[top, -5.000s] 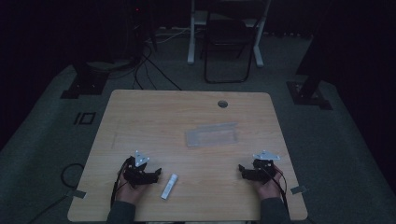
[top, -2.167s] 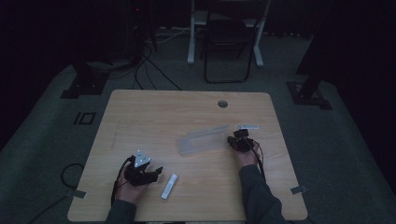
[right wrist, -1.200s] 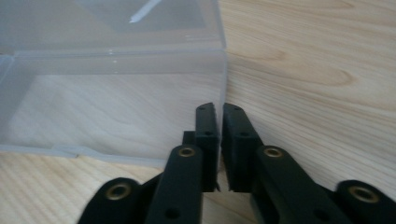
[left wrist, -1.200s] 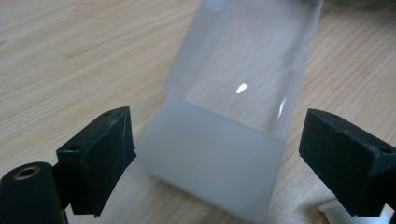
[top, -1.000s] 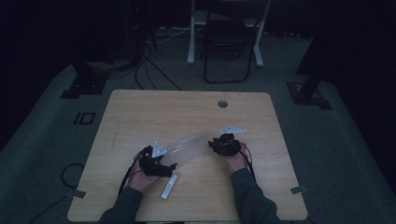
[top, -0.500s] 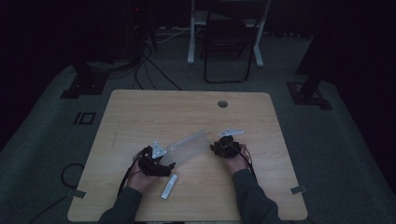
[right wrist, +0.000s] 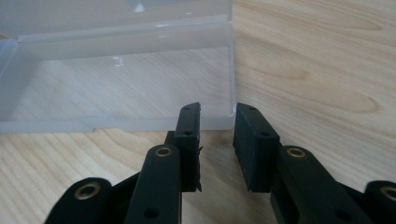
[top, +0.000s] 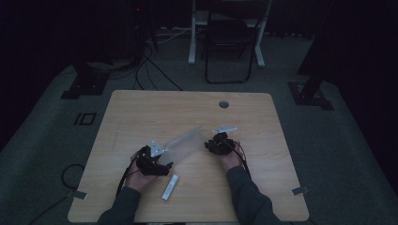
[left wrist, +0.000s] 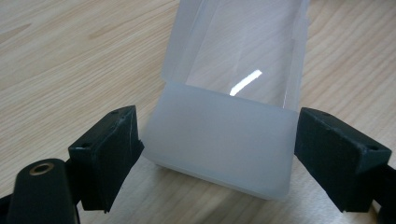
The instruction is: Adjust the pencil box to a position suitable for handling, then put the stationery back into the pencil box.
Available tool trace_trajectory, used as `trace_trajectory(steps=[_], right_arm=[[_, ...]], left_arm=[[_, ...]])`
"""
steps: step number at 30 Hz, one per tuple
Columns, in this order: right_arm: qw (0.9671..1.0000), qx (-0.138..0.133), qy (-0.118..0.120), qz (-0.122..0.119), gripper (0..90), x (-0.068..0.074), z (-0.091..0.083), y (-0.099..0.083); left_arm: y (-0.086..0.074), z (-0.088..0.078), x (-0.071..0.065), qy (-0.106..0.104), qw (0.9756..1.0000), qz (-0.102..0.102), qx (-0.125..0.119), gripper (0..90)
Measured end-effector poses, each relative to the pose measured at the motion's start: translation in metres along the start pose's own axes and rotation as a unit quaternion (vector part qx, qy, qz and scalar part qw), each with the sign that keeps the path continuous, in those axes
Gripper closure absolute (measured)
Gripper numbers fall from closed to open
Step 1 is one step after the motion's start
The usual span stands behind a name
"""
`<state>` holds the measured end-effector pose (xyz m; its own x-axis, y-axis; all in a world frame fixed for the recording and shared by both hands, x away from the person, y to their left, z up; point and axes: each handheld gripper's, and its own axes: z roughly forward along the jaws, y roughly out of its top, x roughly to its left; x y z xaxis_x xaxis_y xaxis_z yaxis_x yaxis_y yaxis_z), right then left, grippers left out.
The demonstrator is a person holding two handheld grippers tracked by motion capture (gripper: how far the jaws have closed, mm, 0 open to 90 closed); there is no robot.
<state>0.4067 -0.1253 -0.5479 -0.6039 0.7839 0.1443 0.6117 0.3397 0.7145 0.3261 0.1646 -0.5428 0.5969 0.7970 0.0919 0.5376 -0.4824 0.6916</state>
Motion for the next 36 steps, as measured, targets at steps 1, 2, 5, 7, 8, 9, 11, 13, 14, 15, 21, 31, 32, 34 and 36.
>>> trace_trajectory(steps=[1,2,5,7,8,9,11,13,14,15,21,31,32,34,36], right_arm=[[1.0000,-0.001,0.001,-0.003,69.8,0.001,0.002,0.002],[1.0000,-0.001,0.001,-0.003,69.8,0.001,0.002,0.002],[0.9997,-0.015,-0.007,0.015,58.5,0.001,-0.001,0.004],[0.9997,-0.017,-0.009,0.011,56.0,0.001,-0.006,0.003],[0.9997,-0.017,-0.009,0.011,56.0,0.001,-0.006,0.003],[0.9998,-0.018,-0.011,0.005,52.4,0.001,-0.012,0.000],[0.9996,-0.020,-0.018,0.000,50.2,-0.001,-0.020,-0.003],[0.9996,-0.020,-0.020,-0.001,49.4,-0.002,-0.023,-0.006],[0.9995,-0.018,-0.024,-0.002,48.7,-0.004,-0.028,-0.008],[0.9993,-0.020,-0.031,-0.006,47.4,-0.006,-0.037,-0.014],[0.9982,-0.019,-0.053,-0.023,44.3,-0.011,-0.061,-0.034],[0.9951,-0.012,-0.095,-0.023,41.8,-0.020,-0.094,-0.084],[0.9950,-0.015,-0.097,-0.017,41.7,-0.022,-0.097,-0.089],[0.9951,-0.021,-0.097,-0.005,41.7,-0.024,-0.102,-0.095],[0.9951,-0.022,-0.096,-0.001,41.7,-0.024,-0.104,-0.100]], left_arm=[[0.000,0.001,0.003,0.004,0.9999,-0.011,0.002,15.0],[0.000,0.001,0.003,0.004,0.9999,-0.011,0.002,15.2],[-0.001,0.001,0.007,0.006,0.9997,-0.022,0.002,16.6],[-0.001,-0.002,0.008,0.008,0.9996,-0.025,-0.003,17.1],[-0.001,-0.002,0.008,0.008,0.9996,-0.025,-0.003,17.2],[-0.001,-0.004,0.007,0.009,0.9996,-0.025,-0.005,17.2],[-0.002,-0.008,0.007,0.008,0.9996,-0.025,-0.012,17.2],[-0.003,-0.010,0.007,0.014,0.9996,-0.021,-0.012,17.2],[-0.005,-0.011,0.007,0.017,0.9995,-0.022,-0.011,17.2],[-0.008,-0.012,0.008,0.023,0.9994,-0.023,-0.007,17.2],[-0.016,-0.018,0.006,0.025,0.9994,-0.025,-0.007,17.2],[-0.025,-0.038,-0.001,0.009,0.9990,-0.033,-0.028,22.1],[-0.025,-0.040,-0.002,0.009,0.9989,-0.035,-0.031,23.1],[-0.026,-0.044,-0.003,0.001,0.9985,-0.039,-0.039,25.2],[-0.026,-0.048,-0.007,-0.006,0.9981,-0.039,-0.047,27.6]])
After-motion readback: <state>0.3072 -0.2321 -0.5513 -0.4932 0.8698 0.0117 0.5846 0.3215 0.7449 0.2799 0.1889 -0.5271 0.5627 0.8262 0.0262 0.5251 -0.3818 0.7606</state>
